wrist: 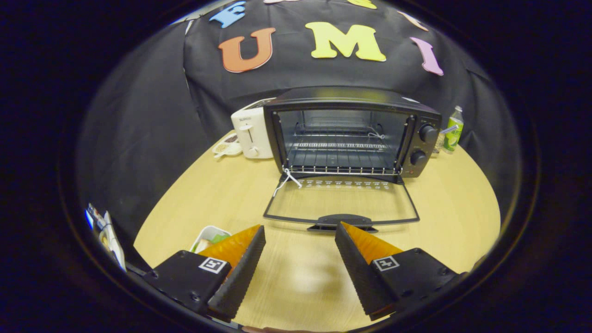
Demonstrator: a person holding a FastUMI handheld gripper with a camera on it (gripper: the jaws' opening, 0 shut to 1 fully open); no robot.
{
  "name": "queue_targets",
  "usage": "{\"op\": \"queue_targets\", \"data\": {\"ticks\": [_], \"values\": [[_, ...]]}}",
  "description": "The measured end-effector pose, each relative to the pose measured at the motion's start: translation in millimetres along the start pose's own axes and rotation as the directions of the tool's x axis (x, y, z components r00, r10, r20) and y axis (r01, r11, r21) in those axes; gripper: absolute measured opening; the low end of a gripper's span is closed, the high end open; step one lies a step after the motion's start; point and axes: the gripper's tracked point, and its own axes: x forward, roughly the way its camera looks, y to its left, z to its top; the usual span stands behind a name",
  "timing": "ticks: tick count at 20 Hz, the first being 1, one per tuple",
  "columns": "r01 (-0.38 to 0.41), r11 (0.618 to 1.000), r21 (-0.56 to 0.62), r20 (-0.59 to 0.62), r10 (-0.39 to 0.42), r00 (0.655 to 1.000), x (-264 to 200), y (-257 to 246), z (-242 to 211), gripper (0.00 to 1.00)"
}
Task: Open the toaster oven, put the food inside, and close the toaster oven door.
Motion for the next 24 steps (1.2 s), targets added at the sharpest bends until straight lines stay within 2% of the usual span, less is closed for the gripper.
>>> {"op": "queue_targets", "data": {"ticks": [2, 4, 7, 10, 16, 20, 24], "values": [[-0.100, 0.993, 0.066, -0.071, 0.105, 0.992, -8, 22, -9, 0.99], [-0.165, 0.976, 0.140, -0.142, 0.184, 0.973, -17, 39, -20, 0.98], [-0.202, 0.939, 0.279, -0.244, 0.273, 0.931, -19, 49, -32, 0.94], [-0.233, 0.877, 0.421, -0.300, 0.377, 0.876, -25, 55, -31, 0.90], [-0.288, 0.819, 0.497, -0.362, 0.497, 0.789, -40, 78, -46, 0.85], [-0.289, 0.831, 0.476, -0.409, 0.500, 0.764, -34, 94, -63, 0.81], [-0.279, 0.834, 0.476, -0.436, 0.500, 0.748, -25, 99, -66, 0.48]]}}
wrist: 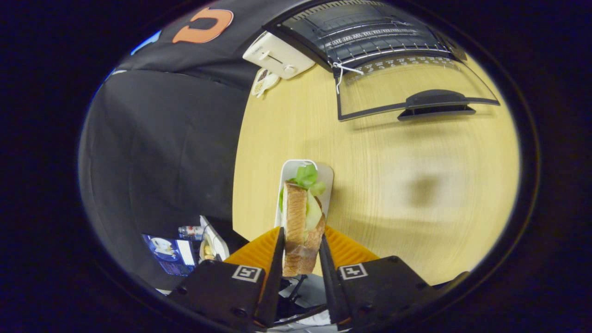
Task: Open the toaster oven, put the food inside, and close the toaster oven door.
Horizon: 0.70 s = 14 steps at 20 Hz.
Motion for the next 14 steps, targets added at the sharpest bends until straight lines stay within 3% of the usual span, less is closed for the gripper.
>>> {"op": "queue_targets", "data": {"ticks": [3, 8, 14], "values": [[0.020, 0.998, -0.061, -0.008, -0.021, 1.000, -4, -2, 6, 0.39], [-0.006, 0.997, -0.083, -0.027, 0.004, 1.000, -9, -2, 6, 0.37], [-0.153, 0.983, -0.101, 0.057, 0.159, 0.986, -45, 16, 16, 0.36]]}}
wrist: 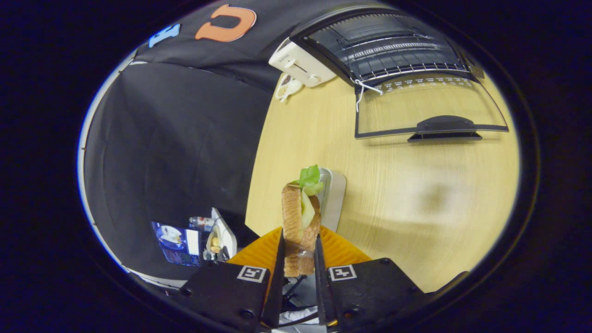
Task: Open the toaster oven, put the food inside, and close the toaster oven door.
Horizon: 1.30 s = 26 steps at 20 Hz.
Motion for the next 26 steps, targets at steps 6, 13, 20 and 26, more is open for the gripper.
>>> {"op": "queue_targets", "data": {"ticks": [6, 13, 20, 26], "values": [[-0.071, 0.997, -0.032, 0.278, 0.077, 0.957, -38, -25, 54, 0.36], [-0.223, 0.959, 0.177, 0.754, 0.014, 0.657, -89, -91, 149, 0.35], [-0.297, 0.912, 0.282, 0.850, -0.094, 0.518, -86, -135, 210, 0.35], [-0.362, 0.856, 0.368, 0.876, -0.189, 0.443, -63, -152, 269, 0.35]]}}
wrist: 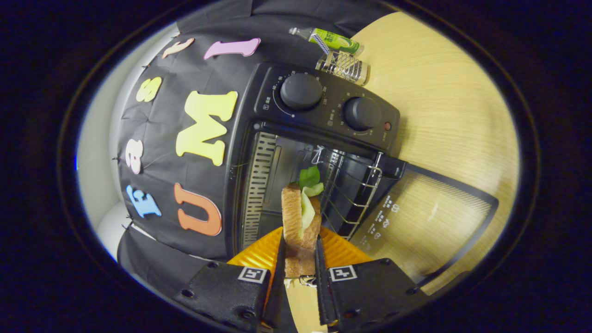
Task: Open the toaster oven, put the food inside, and close the toaster oven door.
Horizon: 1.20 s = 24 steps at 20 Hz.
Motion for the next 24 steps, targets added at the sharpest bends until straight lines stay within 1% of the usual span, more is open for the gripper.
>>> {"op": "queue_targets", "data": {"ticks": [3, 7, 10, 11, 12, 13, 14, 15, 17, 20, 24], "values": [[0.027, 0.999, -0.021, 0.040, -0.026, 0.999, 26, 7, -2, 0.36], [0.056, 0.998, -0.024, 0.083, -0.054, 0.995, 48, 15, 0, 0.36], [0.059, 0.998, 0.009, 0.084, -0.060, 0.995, 59, 14, 1, 0.36], [0.077, 0.997, 0.000, 0.105, -0.077, 0.991, 66, 8, 2, 0.36], [0.092, 0.995, -0.041, 0.083, -0.089, 0.993, 63, 3, -1, 0.36], [0.098, 0.992, -0.076, 0.085, -0.091, 0.992, 67, 0, 0, 0.36], [0.092, 0.990, -0.103, 0.074, -0.085, 0.994, 67, 4, -2, 0.37], [0.105, 0.982, -0.160, 0.050, -0.098, 0.994, 67, 5, -5, 0.40], [0.156, 0.940, -0.302, 0.049, -0.148, 0.988, 64, -2, -7, 0.46], [0.178, 0.872, -0.455, 0.039, -0.180, 0.983, 62, -4, -13, 0.53], [0.172, 0.772, -0.612, 0.024, -0.199, 0.980, 64, 0, -21, 0.74]]}}
